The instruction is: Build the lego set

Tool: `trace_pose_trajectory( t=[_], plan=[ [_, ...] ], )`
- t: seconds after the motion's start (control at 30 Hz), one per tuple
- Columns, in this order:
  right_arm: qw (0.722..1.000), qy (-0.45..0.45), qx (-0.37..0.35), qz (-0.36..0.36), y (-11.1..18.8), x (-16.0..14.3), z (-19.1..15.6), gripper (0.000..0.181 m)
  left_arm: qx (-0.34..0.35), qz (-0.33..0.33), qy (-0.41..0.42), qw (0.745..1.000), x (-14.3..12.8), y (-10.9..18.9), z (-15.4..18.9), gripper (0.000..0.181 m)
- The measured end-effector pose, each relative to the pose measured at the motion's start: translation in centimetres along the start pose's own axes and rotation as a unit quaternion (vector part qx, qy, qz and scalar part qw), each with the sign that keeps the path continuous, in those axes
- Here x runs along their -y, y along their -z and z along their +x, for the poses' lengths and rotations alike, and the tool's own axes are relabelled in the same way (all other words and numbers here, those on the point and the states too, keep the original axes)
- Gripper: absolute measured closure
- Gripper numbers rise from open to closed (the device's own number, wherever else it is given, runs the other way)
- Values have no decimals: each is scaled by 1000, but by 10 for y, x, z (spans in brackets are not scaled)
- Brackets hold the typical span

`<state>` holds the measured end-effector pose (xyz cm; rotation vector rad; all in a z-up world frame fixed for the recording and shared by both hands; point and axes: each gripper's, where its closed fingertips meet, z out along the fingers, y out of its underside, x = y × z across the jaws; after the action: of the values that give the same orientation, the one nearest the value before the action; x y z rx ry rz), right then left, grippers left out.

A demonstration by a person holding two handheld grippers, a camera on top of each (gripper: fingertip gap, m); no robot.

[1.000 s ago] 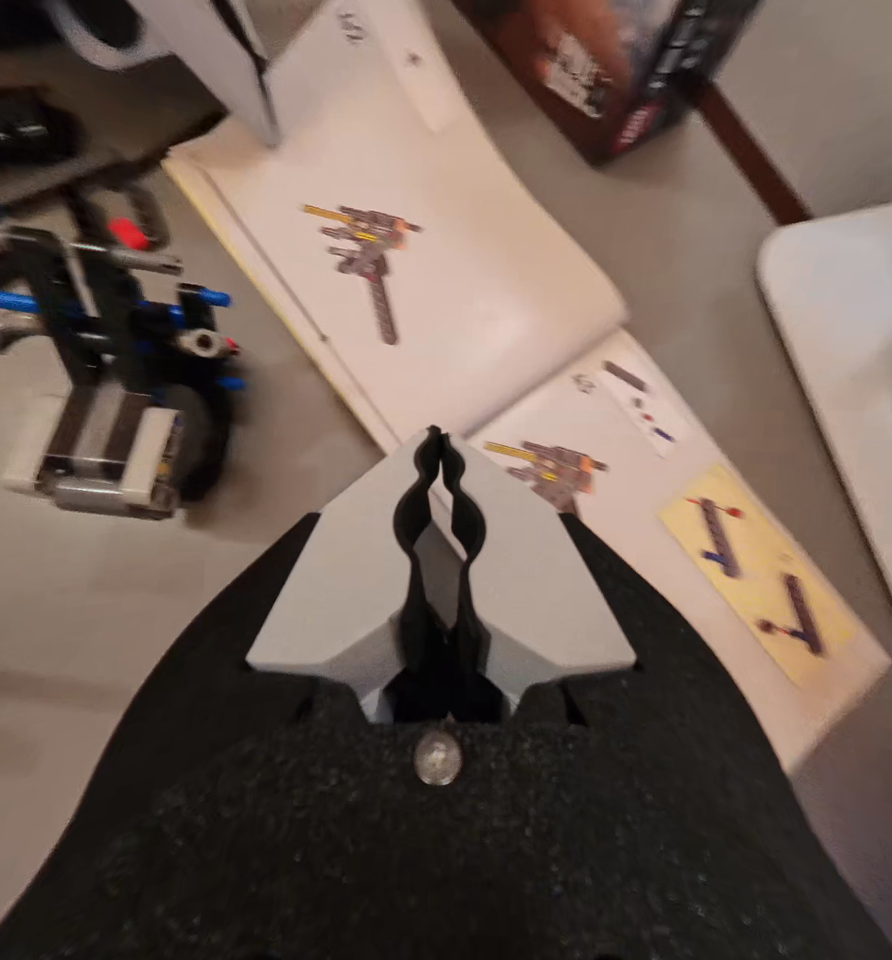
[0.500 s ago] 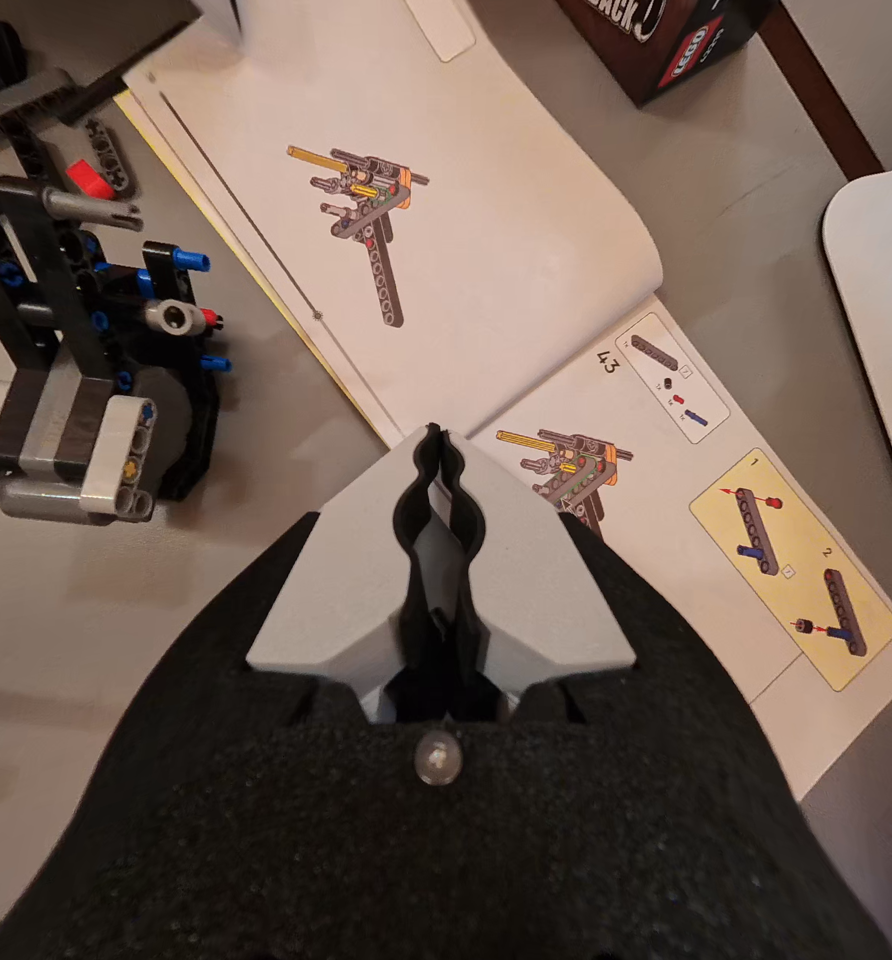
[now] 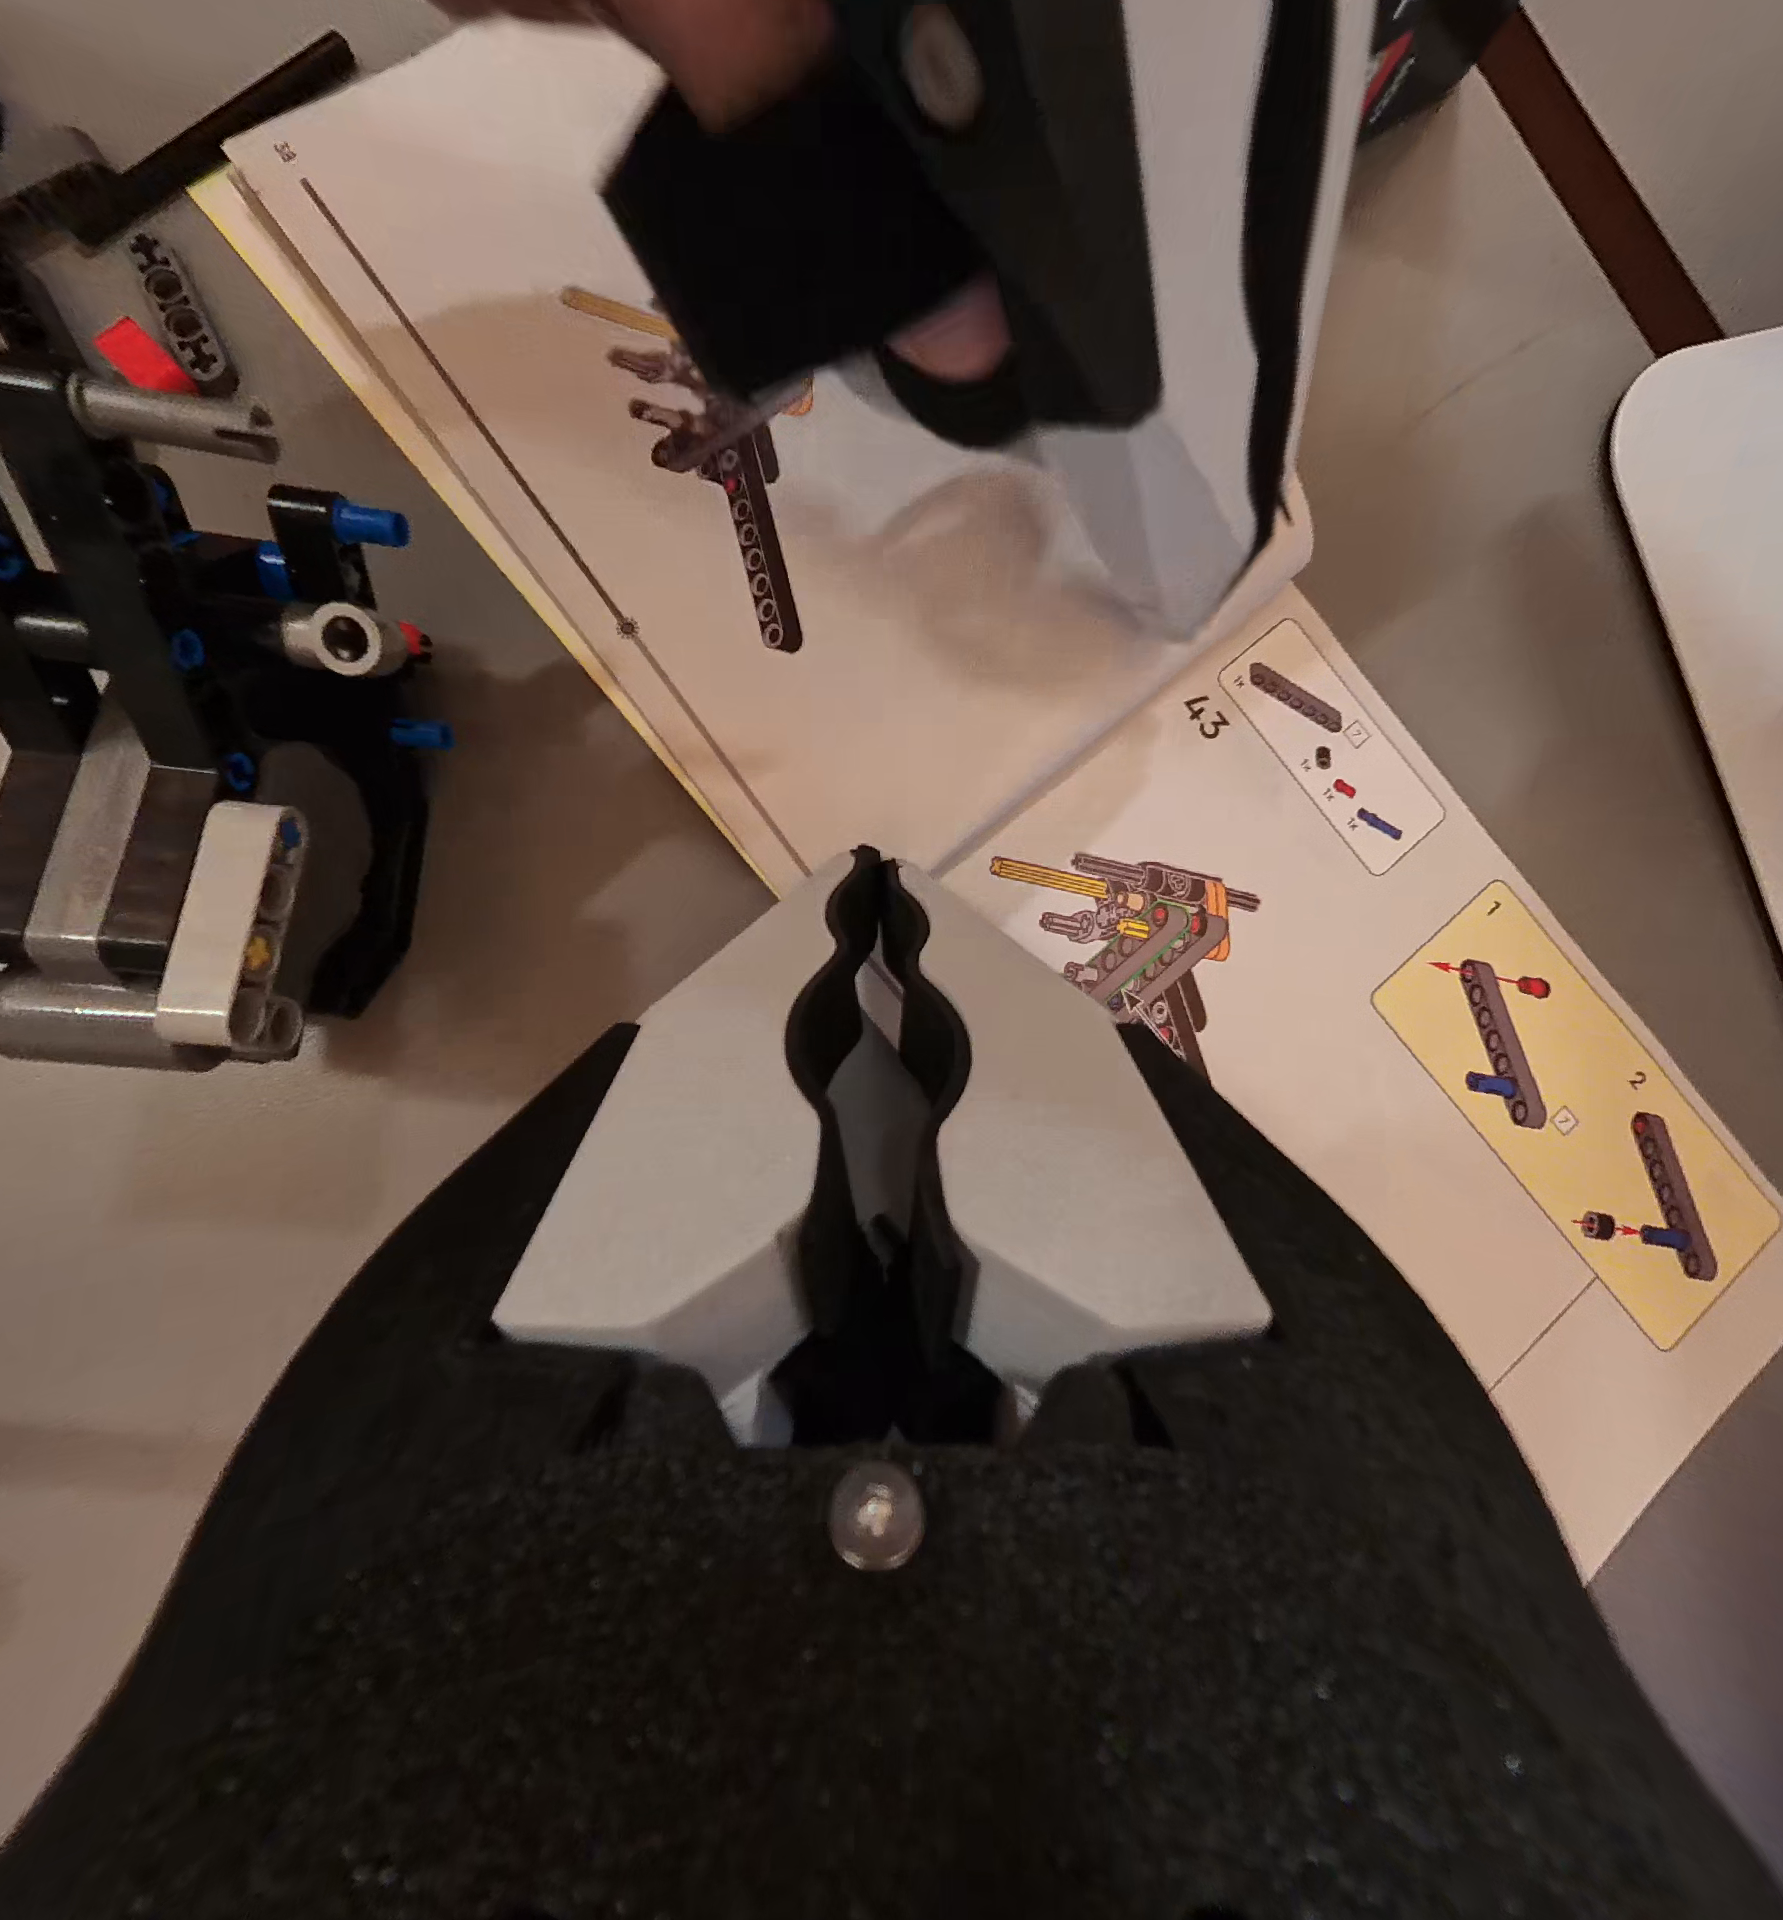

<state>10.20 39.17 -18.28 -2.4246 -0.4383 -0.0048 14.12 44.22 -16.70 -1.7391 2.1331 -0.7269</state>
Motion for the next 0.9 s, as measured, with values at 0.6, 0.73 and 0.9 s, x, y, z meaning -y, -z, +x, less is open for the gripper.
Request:
trace_pose_trajectory(
  t=[0.6,0.73,0.9],
  plan=[
    [1000,-10,-2,1,0,0,-1,181,4,-4,10,1000,-13,-9,-9,181],
    [1000,-11,-3,-2,0,0,-1,181,-3,-4,7,1000,-15,-10,-10,181],
    [1000,-14,-6,-4,0,0,-1,181,-3,-2,24,1000,-16,-10,-11,181]
  ],
)
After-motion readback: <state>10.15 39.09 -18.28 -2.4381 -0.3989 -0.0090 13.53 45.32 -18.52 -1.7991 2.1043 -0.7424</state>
